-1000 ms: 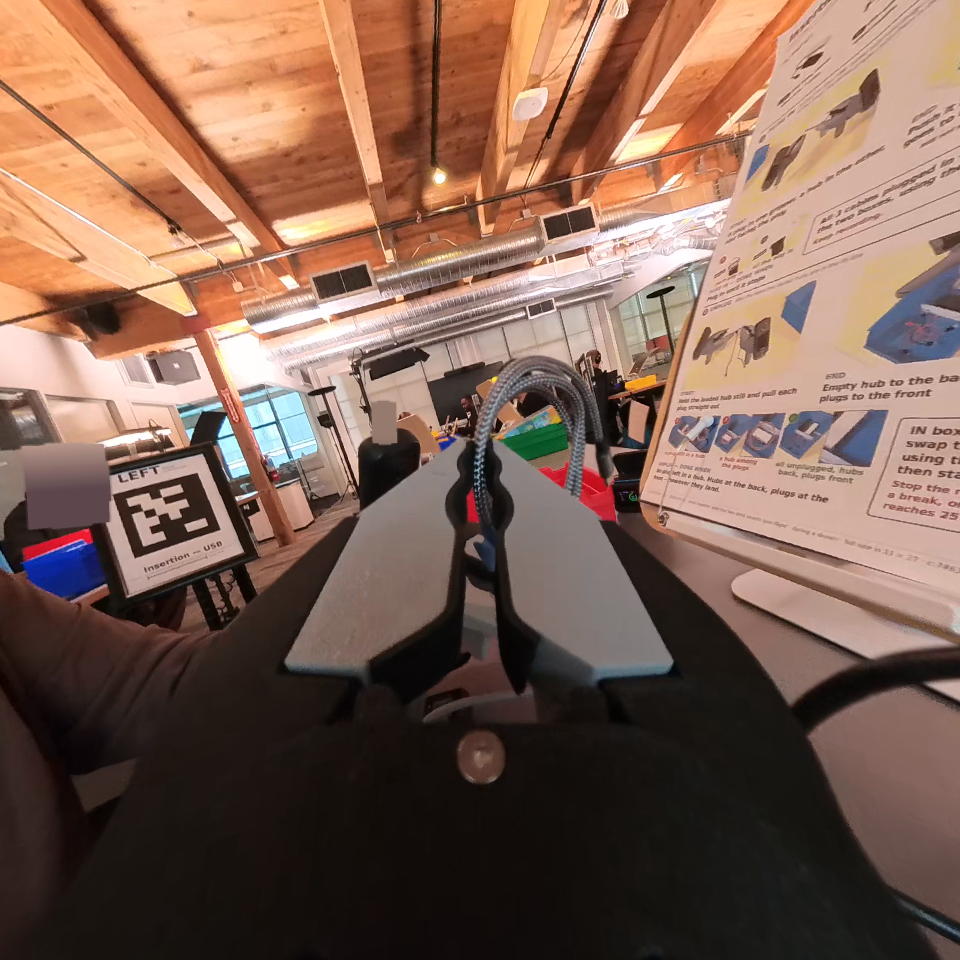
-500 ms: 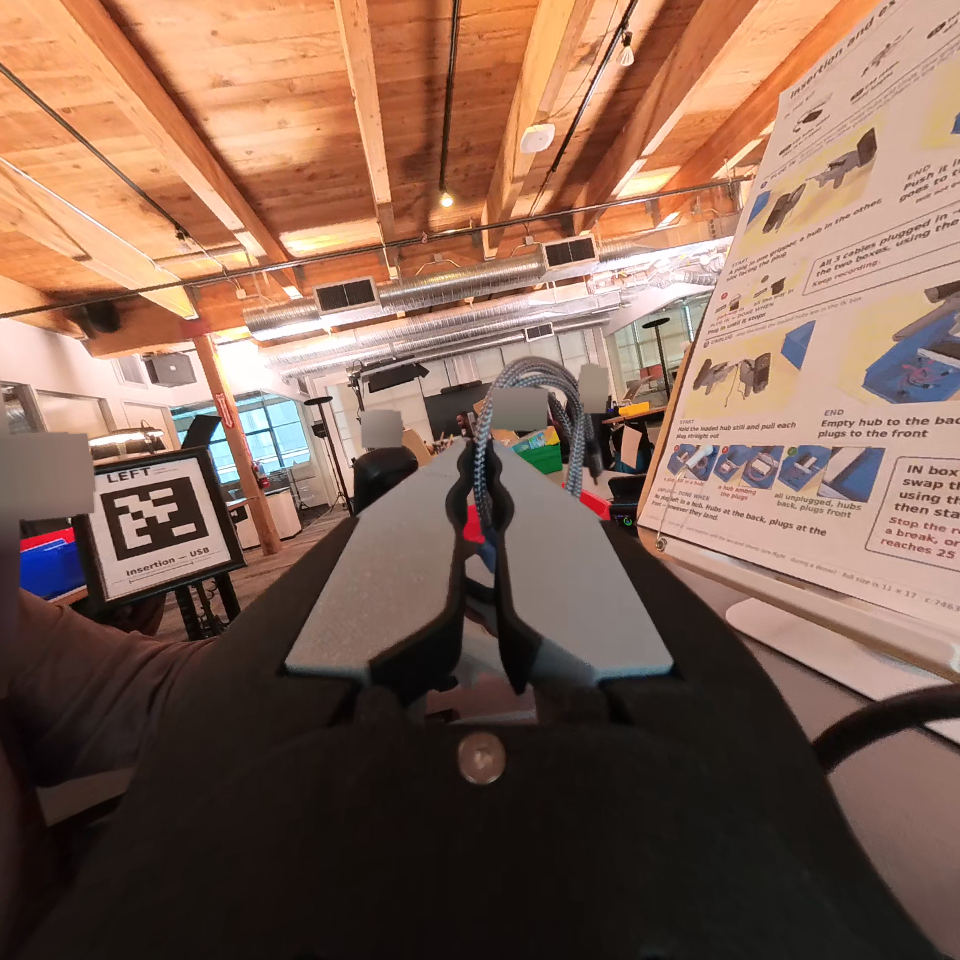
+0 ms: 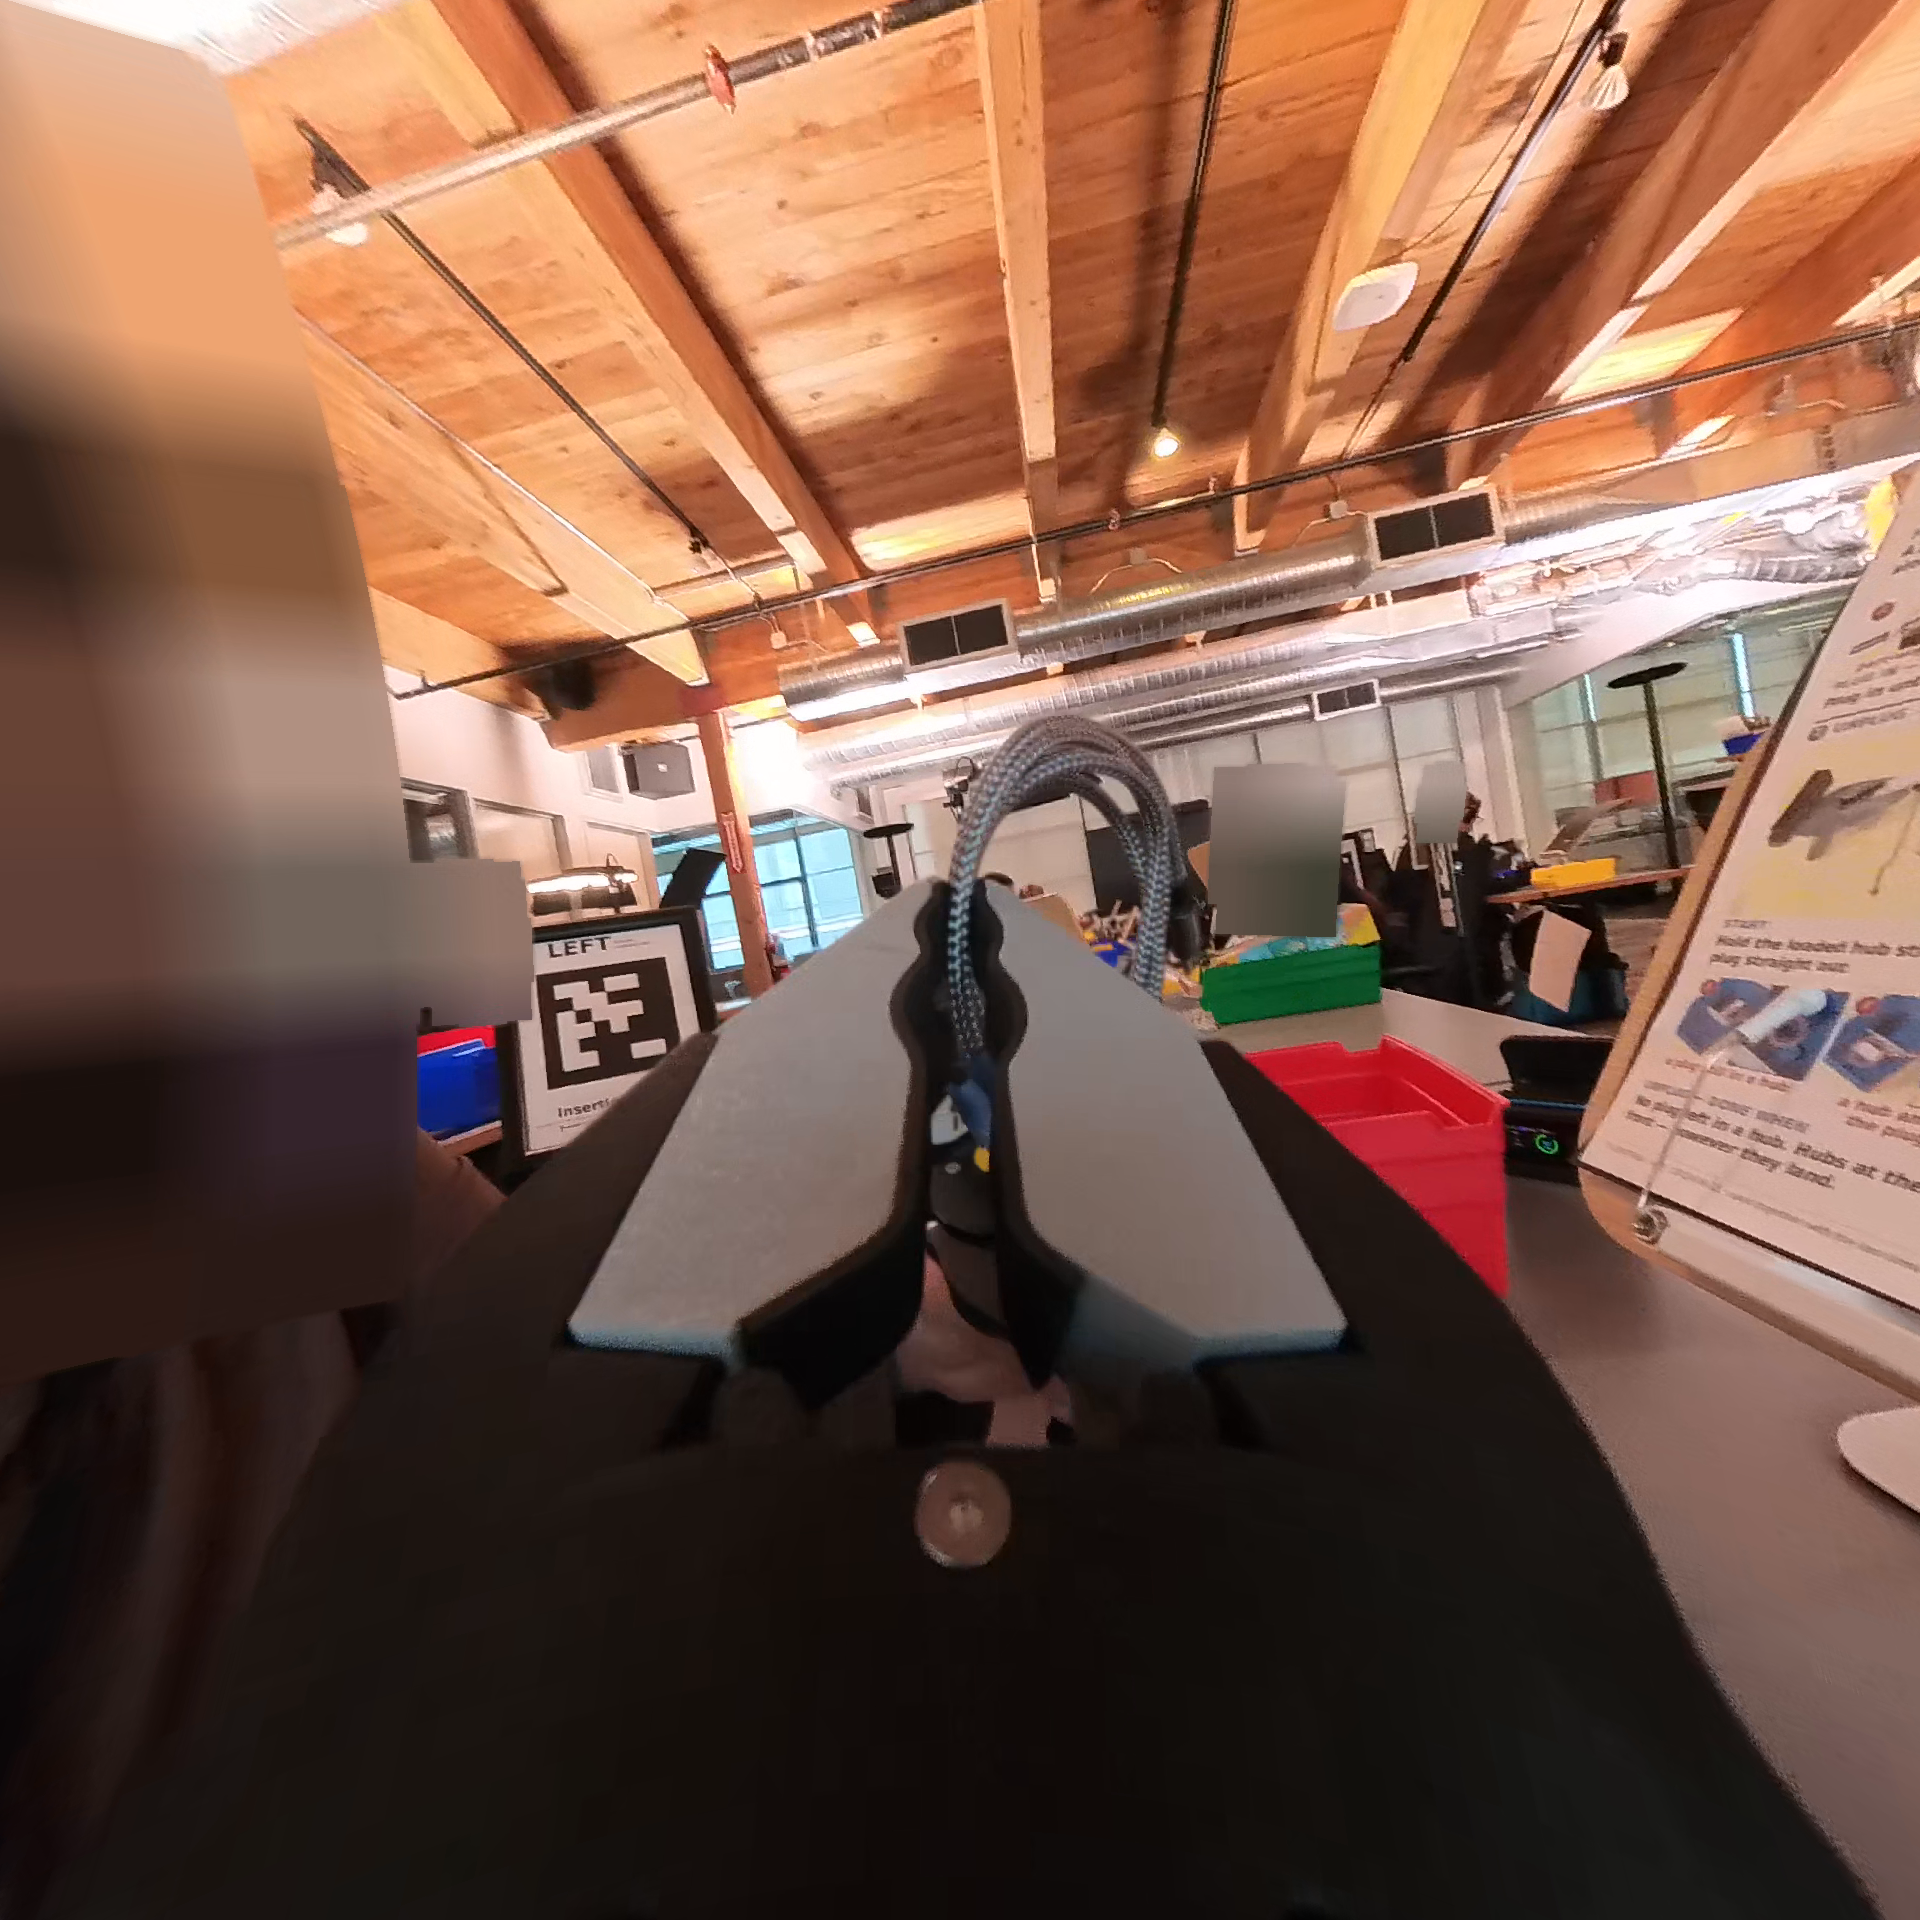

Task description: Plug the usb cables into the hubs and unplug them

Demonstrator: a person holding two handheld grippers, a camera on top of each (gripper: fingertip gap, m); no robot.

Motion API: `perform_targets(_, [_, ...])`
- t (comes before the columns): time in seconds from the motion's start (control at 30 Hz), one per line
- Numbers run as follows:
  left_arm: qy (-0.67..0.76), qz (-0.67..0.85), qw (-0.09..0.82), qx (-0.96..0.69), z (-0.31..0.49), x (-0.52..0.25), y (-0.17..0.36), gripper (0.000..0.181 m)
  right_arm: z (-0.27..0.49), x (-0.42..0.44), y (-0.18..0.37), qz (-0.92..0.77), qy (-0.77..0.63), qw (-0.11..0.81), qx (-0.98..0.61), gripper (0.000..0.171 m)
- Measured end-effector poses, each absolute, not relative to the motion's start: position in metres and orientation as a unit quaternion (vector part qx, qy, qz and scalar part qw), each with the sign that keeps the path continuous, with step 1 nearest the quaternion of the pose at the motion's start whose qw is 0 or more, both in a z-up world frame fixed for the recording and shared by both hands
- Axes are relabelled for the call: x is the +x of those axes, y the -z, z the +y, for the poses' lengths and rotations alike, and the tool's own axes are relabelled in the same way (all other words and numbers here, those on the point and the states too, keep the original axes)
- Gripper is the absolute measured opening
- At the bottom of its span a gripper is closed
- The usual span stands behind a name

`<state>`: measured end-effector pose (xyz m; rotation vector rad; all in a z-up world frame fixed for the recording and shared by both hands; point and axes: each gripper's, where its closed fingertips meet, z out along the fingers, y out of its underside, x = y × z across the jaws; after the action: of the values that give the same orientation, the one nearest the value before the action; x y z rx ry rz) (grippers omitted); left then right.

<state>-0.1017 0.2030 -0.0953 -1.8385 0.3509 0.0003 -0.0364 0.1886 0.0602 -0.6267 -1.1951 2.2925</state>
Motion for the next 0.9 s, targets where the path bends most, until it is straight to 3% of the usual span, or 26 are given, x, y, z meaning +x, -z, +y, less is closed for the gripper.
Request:
perform_targets(0.17, [0.062,0.161,0.601,-0.78,0.199,-0.087,0.087,0.013,0.218,-0.051,-0.052,-0.427,-0.786,0.317,-0.316,0.006])
perform_targets(0.3, [0.257,0.114,0.606,-0.744,0.189,-0.073,0.069,0.012,0.266,-0.065,-0.025,-0.424,-0.665,0.417,-0.453,0.012])
perform_targets(0.37, [0.372,0.055,0.606,-0.701,0.184,-0.077,0.054,0.013,0.27,-0.068,-0.018,-0.442,-0.626,0.436,-0.473,0.025])
perform_targets(0.47, [0.48,-0.025,0.587,-0.652,0.183,-0.094,0.048,0.013,0.266,-0.078,-0.005,-0.459,-0.6,0.425,-0.5,0.032])
perform_targets(0.63, [0.491,-0.054,0.576,-0.652,0.186,-0.099,0.054,0.012,0.266,-0.091,0.018,-0.463,-0.583,0.385,-0.545,0.037])
perform_targets(0.8, [0.64,-0.098,0.57,-0.506,0.174,-0.11,0.02,0.011,0.271,-0.091,0.019,-0.446,-0.6,0.371,-0.551,0.037])
perform_targets(0.9, [0.65,-0.104,0.566,-0.496,0.174,-0.114,0.021,0.011,0.267,-0.093,0.021,-0.444,-0.61,0.356,-0.551,0.036])
